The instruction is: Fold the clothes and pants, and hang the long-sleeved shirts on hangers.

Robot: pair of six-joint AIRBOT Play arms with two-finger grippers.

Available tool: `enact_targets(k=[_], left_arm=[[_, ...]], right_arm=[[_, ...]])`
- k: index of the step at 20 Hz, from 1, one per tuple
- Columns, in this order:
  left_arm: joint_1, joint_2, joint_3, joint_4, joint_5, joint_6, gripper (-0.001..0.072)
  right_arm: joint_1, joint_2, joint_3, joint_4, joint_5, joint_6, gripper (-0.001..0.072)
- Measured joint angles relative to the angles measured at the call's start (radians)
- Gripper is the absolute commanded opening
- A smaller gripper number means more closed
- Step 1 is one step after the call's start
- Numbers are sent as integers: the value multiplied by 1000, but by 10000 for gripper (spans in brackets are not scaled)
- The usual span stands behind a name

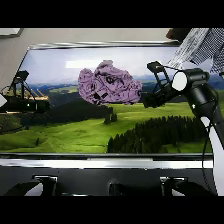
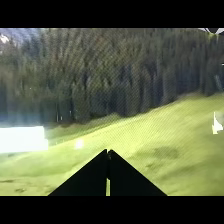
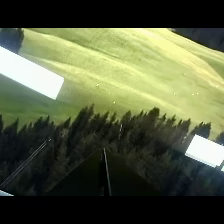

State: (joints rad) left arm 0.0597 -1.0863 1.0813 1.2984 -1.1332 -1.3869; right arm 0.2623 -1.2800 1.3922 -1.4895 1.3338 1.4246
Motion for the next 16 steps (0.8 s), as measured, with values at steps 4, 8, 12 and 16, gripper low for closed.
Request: enact_targets(k=[4,8,12,16], left_arm=[[0,0,0,0,0,0,27],[0,0,0,0,2,0,183],[0,-19,-7,-1,69,-57,720],[9,-174,3,-186,257,-113,720]], right_arm=[[0,0,0,0,0,0,33],[0,0,0,0,0,0,33],[0,0,0,0,-1,0,33],[0,0,0,0,-1,0,33]])
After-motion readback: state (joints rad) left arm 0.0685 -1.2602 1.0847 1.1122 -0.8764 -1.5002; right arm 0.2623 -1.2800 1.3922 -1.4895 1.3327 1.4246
